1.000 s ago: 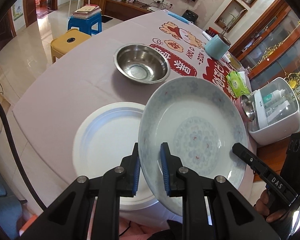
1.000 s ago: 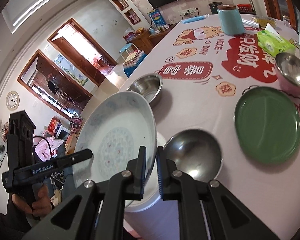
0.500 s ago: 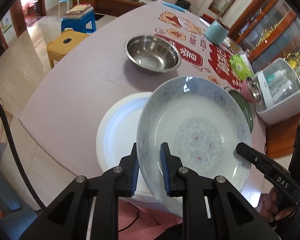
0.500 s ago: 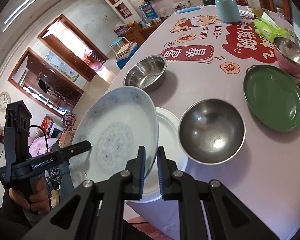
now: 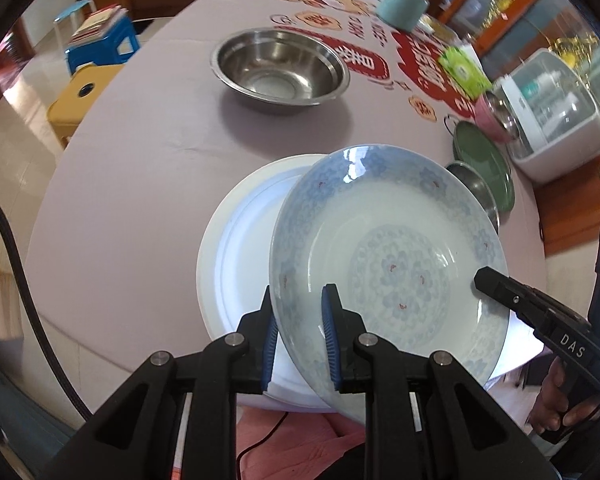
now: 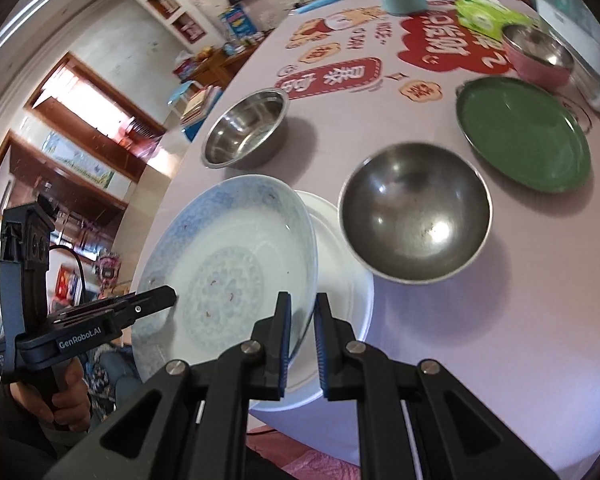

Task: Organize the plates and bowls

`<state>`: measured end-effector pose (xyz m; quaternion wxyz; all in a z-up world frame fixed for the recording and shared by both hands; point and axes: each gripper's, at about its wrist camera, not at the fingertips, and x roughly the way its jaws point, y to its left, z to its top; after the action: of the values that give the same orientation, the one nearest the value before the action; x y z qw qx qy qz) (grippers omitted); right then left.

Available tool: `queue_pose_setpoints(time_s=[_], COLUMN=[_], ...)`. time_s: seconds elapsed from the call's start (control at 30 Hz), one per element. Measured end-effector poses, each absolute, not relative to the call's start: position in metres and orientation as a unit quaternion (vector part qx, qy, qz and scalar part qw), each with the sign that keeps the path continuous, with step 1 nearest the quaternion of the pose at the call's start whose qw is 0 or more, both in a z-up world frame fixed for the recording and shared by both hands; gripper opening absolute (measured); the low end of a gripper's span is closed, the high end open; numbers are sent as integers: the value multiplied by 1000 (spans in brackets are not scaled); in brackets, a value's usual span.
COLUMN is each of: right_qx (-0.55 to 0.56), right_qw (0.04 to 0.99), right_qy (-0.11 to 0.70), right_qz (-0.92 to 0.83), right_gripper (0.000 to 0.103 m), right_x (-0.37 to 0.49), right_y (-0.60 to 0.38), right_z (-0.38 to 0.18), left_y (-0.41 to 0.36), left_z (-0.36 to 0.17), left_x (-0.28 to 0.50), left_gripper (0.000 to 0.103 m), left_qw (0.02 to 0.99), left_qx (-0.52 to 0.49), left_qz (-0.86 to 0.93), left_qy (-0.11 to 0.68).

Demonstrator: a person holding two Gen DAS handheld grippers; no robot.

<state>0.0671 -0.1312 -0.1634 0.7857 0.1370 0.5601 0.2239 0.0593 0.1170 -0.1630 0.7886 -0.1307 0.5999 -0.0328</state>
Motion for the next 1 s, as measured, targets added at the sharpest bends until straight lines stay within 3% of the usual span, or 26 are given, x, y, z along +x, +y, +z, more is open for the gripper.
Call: queue_pose_setpoints(time_s=[1.0], right_qx=[169], right_qw=[759], right_qy=[616], right_qz=[130], right_gripper=[11], right_x=[66], right_y=[-111], right_z=[-226], left_y=[125], left_z=[-236], left_x=[107], left_gripper=[20], left_qw=[725], left_qx=[-36], left_qz=[-102], left_qy=[680])
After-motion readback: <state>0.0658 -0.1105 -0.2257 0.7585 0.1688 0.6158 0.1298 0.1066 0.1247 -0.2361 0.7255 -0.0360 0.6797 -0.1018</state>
